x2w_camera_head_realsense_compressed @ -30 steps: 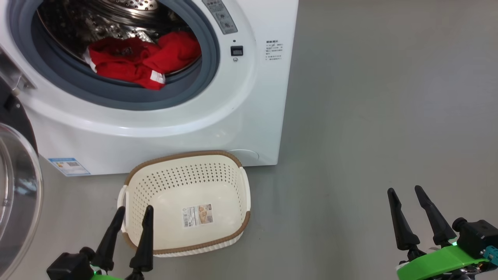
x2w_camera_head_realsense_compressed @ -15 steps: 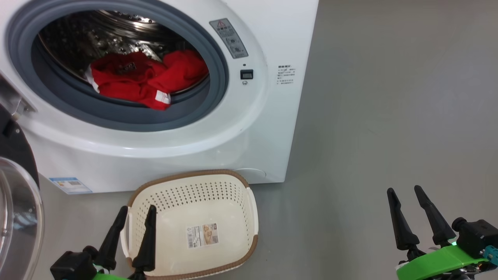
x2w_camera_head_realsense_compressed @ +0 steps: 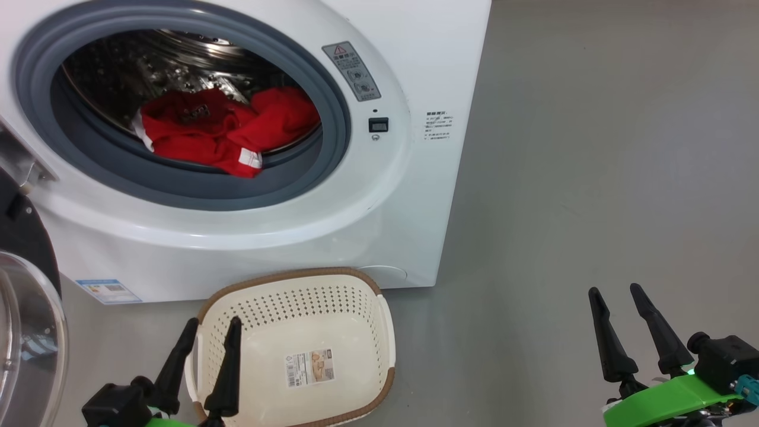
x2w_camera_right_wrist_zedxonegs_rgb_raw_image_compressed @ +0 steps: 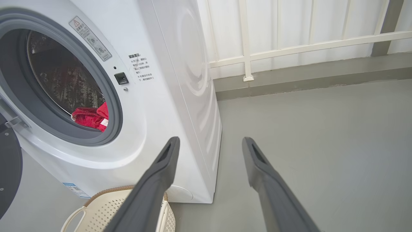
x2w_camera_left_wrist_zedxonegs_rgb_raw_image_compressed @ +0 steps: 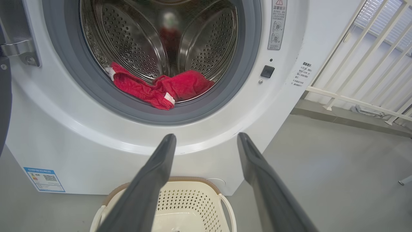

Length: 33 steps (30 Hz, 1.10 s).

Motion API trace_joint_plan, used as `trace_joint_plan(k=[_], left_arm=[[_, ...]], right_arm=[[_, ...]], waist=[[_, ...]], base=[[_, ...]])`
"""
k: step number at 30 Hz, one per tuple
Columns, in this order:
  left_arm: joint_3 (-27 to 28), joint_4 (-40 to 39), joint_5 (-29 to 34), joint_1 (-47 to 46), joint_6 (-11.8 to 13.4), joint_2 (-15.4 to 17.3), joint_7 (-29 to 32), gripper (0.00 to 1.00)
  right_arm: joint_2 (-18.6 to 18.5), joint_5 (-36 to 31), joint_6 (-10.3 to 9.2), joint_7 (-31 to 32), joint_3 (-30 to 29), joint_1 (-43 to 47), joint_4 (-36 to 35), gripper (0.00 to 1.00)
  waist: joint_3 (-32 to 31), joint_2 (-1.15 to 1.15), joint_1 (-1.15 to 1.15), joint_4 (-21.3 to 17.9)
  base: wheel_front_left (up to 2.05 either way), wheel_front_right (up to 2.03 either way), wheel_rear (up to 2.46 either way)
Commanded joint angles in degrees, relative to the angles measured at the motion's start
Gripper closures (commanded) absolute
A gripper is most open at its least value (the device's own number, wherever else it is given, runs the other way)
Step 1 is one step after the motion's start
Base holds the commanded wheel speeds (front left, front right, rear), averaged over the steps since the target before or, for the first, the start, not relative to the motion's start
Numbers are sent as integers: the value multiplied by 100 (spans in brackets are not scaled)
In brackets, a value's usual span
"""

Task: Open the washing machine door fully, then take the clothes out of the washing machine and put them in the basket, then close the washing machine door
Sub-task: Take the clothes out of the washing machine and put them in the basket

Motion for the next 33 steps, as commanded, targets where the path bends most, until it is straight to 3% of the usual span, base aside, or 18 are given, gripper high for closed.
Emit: trace_joint_plan(k=[1,11,21,33], left_arm=[[164,-86,29,-183,8,91,-29,0],[348,533,497,-786,8,-38,-29,0],[379,1343,969,-2413,8,-54,-29,0],[335,2682,1165,-4764,8,225,-29,0]], right_arm=[[-66,22,2,-37,130,-137,-129,0],[-12,22,2,-37,99,-263,-162,0],[50,26,2,-37,74,-629,-223,0],[136,43,2,-37,65,-1209,-304,0]], waist=[[21,0,0,1],[422,0,0,13],[1249,0,0,-102],[2412,0,0,-315]], base=[[0,0,0],[0,0,0],[0,0,0],[0,0,0]])
